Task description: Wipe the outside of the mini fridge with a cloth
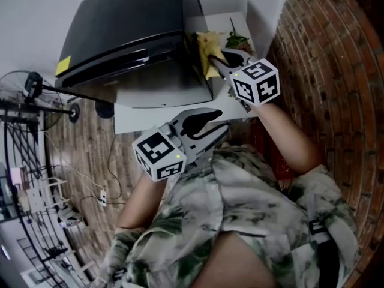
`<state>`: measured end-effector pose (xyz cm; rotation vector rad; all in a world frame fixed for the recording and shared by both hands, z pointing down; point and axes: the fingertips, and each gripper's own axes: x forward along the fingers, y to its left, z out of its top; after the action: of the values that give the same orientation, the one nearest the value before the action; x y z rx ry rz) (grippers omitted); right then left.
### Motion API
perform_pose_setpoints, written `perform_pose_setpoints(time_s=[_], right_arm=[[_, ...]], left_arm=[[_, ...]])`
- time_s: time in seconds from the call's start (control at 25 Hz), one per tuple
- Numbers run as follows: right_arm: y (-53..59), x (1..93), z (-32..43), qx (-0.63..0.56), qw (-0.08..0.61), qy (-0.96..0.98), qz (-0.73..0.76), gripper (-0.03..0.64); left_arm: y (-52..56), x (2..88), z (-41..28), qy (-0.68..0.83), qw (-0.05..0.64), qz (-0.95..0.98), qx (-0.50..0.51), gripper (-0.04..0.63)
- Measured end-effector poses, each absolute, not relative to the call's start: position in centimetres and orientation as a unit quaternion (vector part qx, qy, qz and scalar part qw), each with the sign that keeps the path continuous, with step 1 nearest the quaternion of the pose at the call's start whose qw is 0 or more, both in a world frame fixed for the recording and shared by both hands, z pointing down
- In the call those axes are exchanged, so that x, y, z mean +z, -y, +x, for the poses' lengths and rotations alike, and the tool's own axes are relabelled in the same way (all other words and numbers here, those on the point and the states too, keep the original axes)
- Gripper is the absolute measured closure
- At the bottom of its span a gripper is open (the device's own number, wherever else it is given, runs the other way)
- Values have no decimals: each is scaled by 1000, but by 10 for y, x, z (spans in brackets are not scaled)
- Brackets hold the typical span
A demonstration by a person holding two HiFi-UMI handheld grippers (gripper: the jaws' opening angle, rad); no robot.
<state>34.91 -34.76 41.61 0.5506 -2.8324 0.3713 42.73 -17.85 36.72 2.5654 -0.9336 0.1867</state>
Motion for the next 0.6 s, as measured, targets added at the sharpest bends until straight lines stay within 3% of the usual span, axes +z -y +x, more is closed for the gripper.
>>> perform_pose_setpoints(time_s=[0.6], right_arm=[[341, 532, 338, 117, 235, 946, 188, 523]], left_arm=[[183, 373, 425, 336, 209, 915, 69, 459]])
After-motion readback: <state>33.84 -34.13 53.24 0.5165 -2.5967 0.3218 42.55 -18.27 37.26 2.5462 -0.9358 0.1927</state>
